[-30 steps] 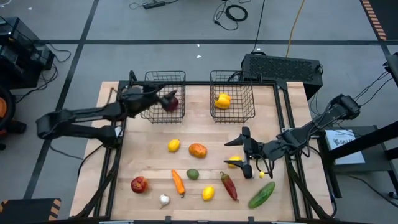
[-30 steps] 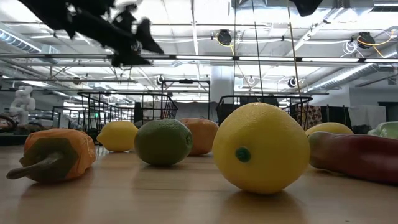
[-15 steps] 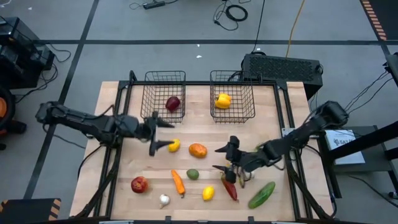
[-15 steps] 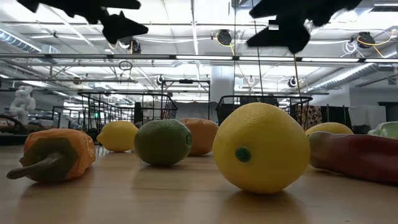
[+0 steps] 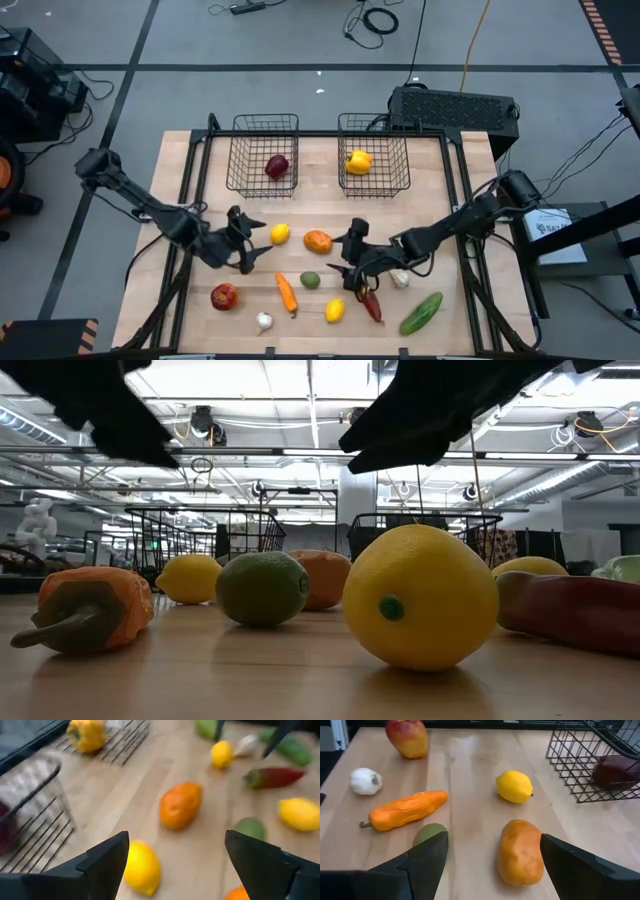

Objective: Sort produce into baskets
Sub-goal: Put the top left yellow lemon into the left mesh basket

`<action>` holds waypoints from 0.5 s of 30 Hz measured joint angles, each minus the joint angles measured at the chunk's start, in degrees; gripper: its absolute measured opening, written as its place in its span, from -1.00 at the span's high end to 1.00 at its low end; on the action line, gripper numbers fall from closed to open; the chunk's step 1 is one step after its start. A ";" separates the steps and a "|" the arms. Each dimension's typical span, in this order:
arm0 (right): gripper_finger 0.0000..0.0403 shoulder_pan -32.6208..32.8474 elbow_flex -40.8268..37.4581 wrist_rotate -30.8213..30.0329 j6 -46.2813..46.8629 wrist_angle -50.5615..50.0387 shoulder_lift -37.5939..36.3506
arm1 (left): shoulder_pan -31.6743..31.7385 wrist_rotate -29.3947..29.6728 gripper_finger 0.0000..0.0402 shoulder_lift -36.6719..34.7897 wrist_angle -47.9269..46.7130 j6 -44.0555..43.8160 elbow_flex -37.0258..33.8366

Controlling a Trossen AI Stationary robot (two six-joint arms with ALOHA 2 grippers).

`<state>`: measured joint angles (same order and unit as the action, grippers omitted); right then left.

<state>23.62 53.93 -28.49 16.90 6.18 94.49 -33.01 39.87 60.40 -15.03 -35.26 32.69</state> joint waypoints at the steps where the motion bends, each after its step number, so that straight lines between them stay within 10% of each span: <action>1: -0.52 -0.10 0.00 -0.02 -0.02 -0.30 -0.05 | -0.60 1.58 -0.67 1.46 -0.68 -2.03 0.00; 15: -0.52 -0.73 -0.02 -0.15 -1.55 -3.95 -0.12 | 0.53 7.48 -0.67 18.99 -1.02 -14.04 -0.02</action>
<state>22.90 53.91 -28.64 15.35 2.23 94.37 -32.48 47.35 79.39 -16.05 -49.30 32.67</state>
